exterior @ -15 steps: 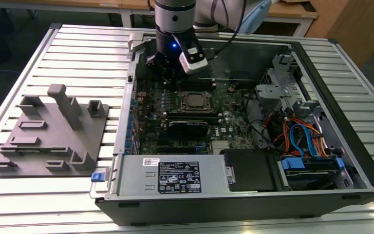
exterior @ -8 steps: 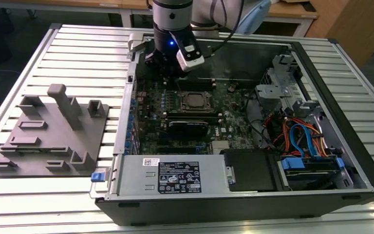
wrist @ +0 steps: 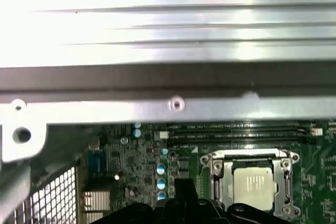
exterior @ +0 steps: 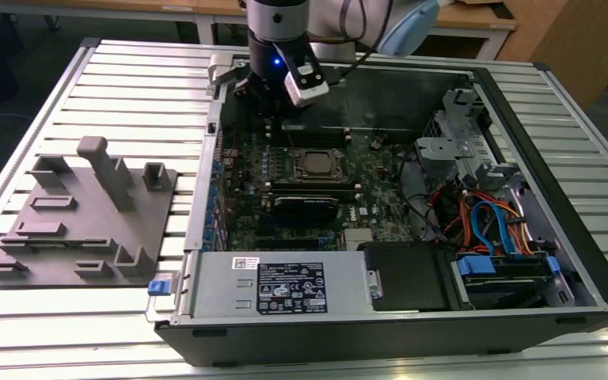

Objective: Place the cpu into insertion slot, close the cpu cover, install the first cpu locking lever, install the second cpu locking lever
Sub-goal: 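Install the first cpu locking lever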

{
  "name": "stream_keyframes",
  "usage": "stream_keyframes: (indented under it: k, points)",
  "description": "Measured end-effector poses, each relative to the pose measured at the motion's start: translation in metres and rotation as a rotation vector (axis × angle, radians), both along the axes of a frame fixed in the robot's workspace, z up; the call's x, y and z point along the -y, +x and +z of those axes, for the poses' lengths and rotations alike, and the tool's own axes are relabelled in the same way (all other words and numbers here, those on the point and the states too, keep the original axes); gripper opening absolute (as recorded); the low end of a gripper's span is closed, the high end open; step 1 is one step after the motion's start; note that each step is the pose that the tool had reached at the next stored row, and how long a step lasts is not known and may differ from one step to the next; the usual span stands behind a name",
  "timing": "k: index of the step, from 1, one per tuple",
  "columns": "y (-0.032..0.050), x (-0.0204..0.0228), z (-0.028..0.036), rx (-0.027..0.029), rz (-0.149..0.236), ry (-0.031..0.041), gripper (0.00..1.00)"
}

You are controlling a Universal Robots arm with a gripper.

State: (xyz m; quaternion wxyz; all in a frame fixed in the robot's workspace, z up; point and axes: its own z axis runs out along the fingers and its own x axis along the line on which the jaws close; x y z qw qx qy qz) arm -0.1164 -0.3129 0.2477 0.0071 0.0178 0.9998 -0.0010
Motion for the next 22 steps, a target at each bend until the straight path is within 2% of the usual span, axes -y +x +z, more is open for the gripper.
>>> stream_keyframes:
  k: [2, 4, 11, 15, 22]
  points:
    - [-0.0003, -0.0032, 0.0000, 0.0008, 0.000, 0.0001, 0.11]
    - [-0.0003, -0.0042, 0.0003, 0.0022, 0.000, -0.0001, 0.11]
    - [-0.0003, -0.0054, 0.0030, 0.0074, 0.000, 0.0002, 0.11]
    - [0.0004, -0.0060, 0.0034, 0.0082, 0.000, 0.0000, 0.11]
    - [0.0090, -0.0061, 0.0033, 0.0083, 0.000, 0.0001, 0.11]
